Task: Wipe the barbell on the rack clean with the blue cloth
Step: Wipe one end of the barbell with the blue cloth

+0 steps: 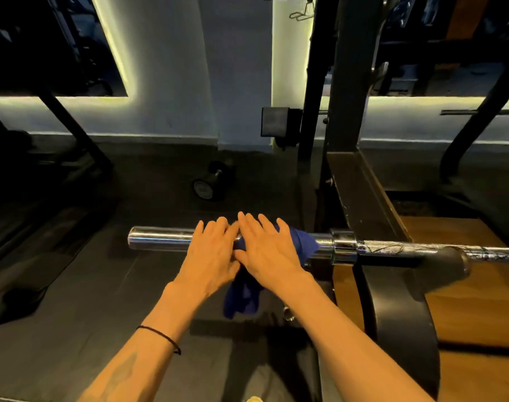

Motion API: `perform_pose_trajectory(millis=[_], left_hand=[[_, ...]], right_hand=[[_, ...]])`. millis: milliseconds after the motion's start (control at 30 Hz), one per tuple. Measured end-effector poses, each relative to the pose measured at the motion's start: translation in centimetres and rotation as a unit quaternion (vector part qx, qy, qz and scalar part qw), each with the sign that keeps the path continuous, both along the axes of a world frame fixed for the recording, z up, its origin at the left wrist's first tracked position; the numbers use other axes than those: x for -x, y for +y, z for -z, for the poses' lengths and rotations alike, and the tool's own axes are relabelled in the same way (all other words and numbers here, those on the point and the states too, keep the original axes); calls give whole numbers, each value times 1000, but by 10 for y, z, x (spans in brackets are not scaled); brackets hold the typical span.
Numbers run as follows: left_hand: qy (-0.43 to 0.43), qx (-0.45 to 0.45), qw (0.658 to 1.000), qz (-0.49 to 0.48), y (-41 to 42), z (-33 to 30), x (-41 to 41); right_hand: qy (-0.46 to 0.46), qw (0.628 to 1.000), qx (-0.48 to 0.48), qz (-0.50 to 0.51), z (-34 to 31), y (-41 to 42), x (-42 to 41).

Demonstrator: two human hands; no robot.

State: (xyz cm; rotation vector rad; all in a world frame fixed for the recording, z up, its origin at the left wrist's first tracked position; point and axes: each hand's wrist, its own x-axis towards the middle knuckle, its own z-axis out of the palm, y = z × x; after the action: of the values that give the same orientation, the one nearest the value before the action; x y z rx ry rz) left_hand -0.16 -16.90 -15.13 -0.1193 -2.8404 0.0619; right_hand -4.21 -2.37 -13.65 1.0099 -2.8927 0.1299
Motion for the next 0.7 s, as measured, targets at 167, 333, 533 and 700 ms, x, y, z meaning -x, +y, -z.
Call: perform_pose_trajectory(millis=[167, 333, 533, 700], left_hand=[[-11, 46, 999, 10, -7, -6, 1], [50, -11, 999, -15, 2, 1, -7], [145, -70, 987, -17, 9, 13, -11], [121, -75, 990, -12, 8, 10, -6]], right_hand=[[-4, 996, 50, 67, -1, 36, -4], [30, 987, 101, 118, 5, 61, -6], [55, 982, 125, 134, 9, 49, -11], [36, 997, 55, 46, 3, 9, -9]])
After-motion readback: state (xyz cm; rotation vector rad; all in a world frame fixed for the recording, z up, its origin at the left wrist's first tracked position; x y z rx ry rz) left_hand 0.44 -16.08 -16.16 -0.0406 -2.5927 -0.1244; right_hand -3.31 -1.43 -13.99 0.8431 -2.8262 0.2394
